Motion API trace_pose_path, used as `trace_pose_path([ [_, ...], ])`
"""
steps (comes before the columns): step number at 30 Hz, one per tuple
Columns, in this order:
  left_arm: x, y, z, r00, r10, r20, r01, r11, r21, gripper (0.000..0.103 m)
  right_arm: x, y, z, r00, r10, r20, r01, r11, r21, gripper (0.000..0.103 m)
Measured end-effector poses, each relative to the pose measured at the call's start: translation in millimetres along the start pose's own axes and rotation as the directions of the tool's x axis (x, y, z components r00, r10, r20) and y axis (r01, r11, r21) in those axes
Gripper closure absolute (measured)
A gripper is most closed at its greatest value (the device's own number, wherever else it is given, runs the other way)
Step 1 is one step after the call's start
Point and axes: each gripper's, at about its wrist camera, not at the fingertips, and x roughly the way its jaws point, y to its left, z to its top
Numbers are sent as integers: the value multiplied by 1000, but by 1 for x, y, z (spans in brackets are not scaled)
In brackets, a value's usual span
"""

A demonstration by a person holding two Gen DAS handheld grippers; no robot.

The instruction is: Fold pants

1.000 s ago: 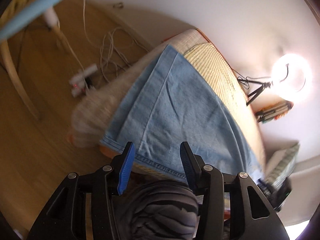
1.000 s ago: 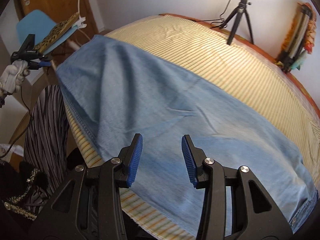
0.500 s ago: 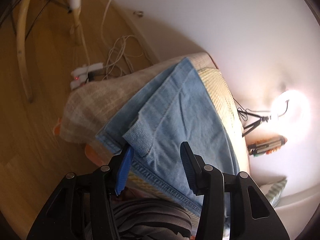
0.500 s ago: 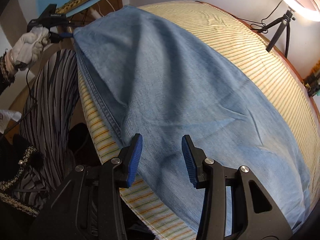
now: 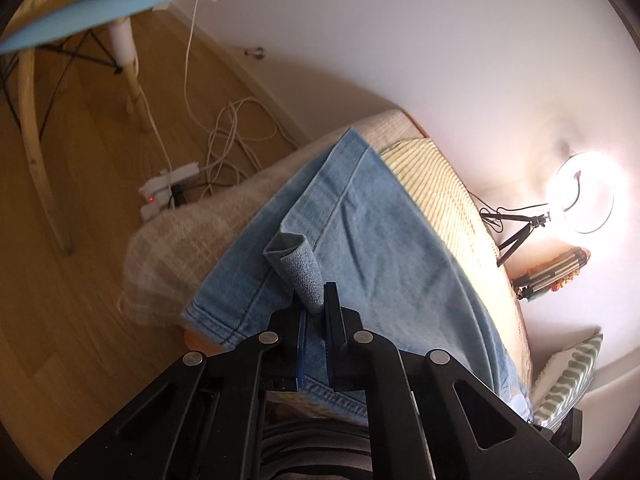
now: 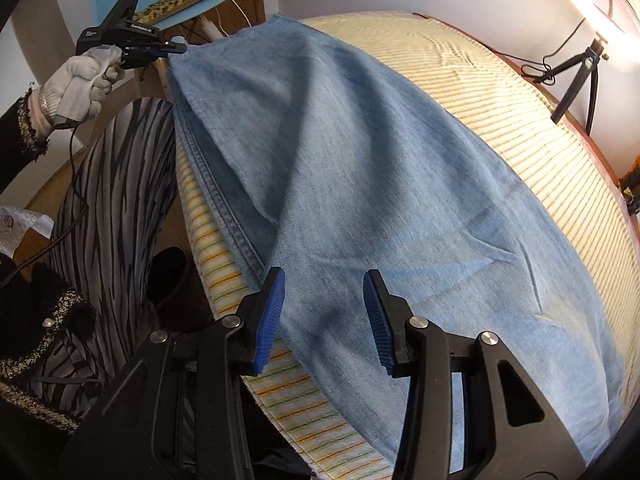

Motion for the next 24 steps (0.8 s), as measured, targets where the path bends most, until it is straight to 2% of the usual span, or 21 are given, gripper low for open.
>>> trace_pose_path([
  [2,-4,0,4,1000,0,11,0,1000,1,97,2,6,-2,1000,12,-16,-13,1000,-27,60],
  [7,-14,0,9,999,7,36,-7,1000,16,97,13,14,-11,998,-25,-61,19,996,-93,60],
  [11,-9,16,7,999,28,18,-28,1000,-9,97,12,8,-12,998,10,-56,-14,998,-63,60],
  [13,-1,24,3,999,41,-5,-41,999,-27,97,10,3,-10,995,82,-53,-83,997,-9,76],
  [14,1,25,2,999,44,-6,-44,999,-30,97,9,1,-9,994,102,-48,-102,995,1,80],
  [16,1,27,1,1000,31,-4,-31,998,-55,97,9,3,-9,995,89,-51,-90,996,-10,90],
  [19,-12,12,8,999,17,27,-17,1000,-10,97,3,6,-5,996,79,-31,-80,997,-5,94],
  [21,-18,3,13,999,29,39,-31,999,37,97,-1,1,-4,992,124,1,-124,991,52,95],
  [24,-11,9,14,999,52,13,-52,998,39,97,-1,-12,-10,981,192,38,-195,971,138,95],
])
